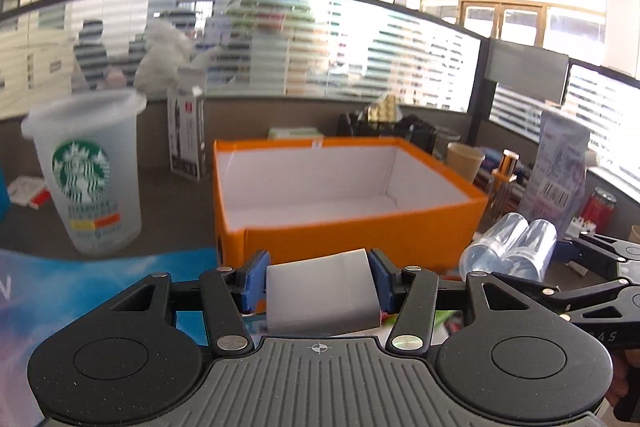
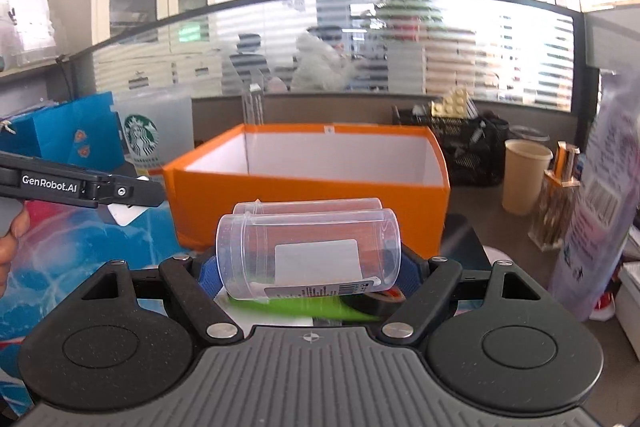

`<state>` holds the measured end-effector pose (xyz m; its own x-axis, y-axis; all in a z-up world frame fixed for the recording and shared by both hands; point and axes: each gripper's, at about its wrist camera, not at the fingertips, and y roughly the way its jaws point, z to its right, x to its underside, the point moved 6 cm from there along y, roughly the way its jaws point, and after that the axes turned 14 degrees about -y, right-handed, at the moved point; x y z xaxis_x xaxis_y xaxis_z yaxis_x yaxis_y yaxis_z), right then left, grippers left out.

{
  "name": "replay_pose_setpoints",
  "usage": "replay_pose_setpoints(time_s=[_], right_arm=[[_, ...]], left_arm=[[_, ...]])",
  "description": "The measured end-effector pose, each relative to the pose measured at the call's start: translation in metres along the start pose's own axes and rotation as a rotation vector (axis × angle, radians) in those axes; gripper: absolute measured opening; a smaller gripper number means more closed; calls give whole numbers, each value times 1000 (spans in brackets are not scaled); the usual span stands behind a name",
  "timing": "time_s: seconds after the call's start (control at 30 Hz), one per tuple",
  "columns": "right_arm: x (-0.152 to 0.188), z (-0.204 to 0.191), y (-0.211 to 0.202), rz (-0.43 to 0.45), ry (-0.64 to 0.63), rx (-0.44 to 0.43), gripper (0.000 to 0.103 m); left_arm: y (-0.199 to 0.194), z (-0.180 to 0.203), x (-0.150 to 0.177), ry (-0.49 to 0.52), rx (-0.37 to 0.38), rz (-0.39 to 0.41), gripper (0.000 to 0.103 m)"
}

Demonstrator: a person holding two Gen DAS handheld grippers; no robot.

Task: Organize rigid objects
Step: 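Carry both items over the orange box and open the left tool to drop the charger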

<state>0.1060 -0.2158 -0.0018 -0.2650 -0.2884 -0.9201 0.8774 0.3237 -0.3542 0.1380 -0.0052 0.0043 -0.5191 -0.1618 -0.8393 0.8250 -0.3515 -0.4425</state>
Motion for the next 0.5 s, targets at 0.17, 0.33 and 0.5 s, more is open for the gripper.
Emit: replay_pose_setpoints(time_s=[0.17, 0.33, 0.5], right_arm=[[-20, 4, 2, 47, -14, 0, 79], [-39, 12, 7, 89, -9, 5, 79], [-57, 23, 16, 118, 13, 15, 79]], left_arm=[[3, 11, -21, 17, -3, 37, 52], [7, 21, -39, 31, 2, 70, 52], [10, 33, -57, 47, 11, 105, 52]])
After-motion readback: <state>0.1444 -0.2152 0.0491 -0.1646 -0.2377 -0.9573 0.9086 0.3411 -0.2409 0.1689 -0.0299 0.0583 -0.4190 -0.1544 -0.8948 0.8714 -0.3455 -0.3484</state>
